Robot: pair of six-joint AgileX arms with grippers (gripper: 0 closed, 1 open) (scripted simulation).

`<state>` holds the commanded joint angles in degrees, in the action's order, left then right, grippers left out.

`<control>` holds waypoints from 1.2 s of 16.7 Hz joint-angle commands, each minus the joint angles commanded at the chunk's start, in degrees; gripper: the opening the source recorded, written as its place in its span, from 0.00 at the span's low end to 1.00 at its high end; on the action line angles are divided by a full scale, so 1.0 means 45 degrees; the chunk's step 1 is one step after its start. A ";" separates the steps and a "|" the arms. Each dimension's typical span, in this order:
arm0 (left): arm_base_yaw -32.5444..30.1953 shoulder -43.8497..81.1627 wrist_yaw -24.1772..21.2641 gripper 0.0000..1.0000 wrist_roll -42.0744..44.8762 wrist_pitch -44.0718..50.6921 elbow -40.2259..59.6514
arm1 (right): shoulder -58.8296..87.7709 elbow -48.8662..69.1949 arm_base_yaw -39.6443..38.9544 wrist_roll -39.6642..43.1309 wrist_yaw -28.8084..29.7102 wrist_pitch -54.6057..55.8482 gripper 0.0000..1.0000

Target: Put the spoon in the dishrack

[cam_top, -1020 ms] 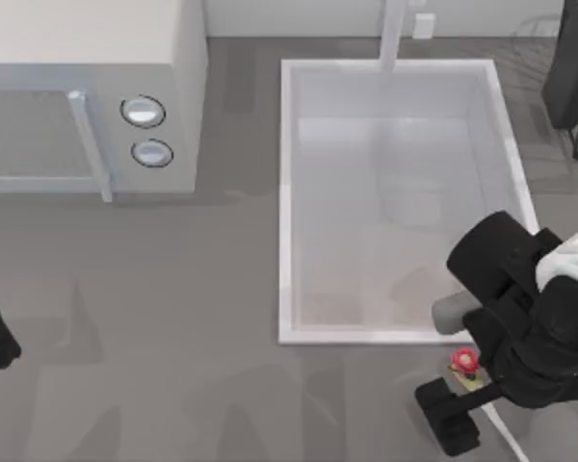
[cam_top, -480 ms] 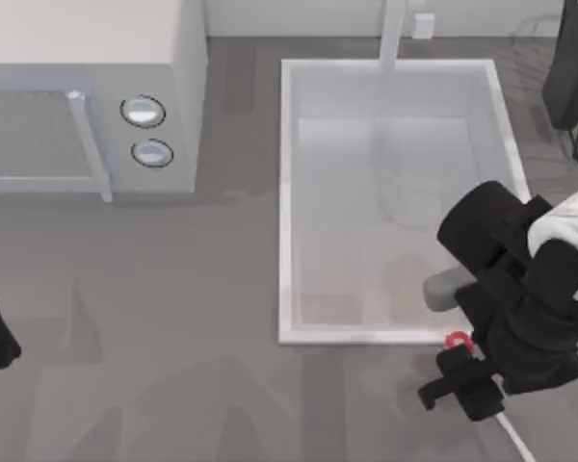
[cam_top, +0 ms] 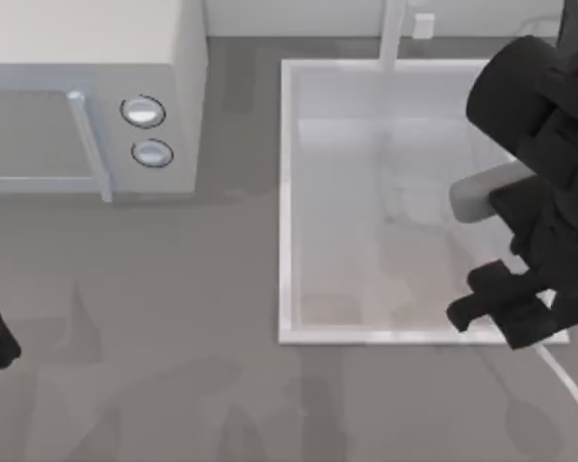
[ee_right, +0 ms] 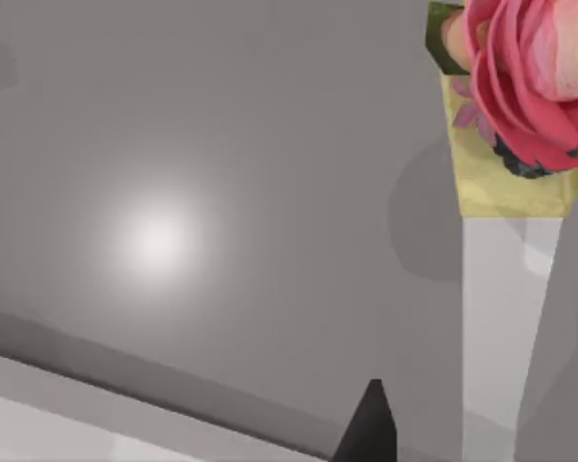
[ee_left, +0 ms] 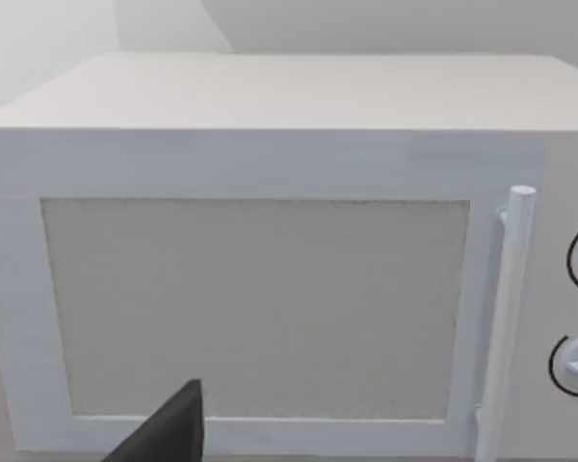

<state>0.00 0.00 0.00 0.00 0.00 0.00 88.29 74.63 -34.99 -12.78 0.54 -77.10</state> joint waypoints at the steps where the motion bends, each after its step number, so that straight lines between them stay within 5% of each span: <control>1: 0.0000 0.0000 0.0000 1.00 0.0000 0.0000 0.0000 | -0.0210 0.0573 0.0035 0.0011 0.0000 -0.0628 0.00; 12: 0.0000 0.0000 0.0000 1.00 0.0000 0.0000 0.0000 | -0.0879 0.1682 0.0459 0.0123 -0.0241 -0.1464 0.00; 20: 0.0000 0.0000 0.0000 1.00 0.0000 0.0000 0.0000 | -0.2728 0.0491 0.6019 0.1113 -0.3116 0.4544 0.00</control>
<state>0.00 0.00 0.00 0.00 0.00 0.00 76.02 76.84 -7.90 -7.78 -13.49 -56.65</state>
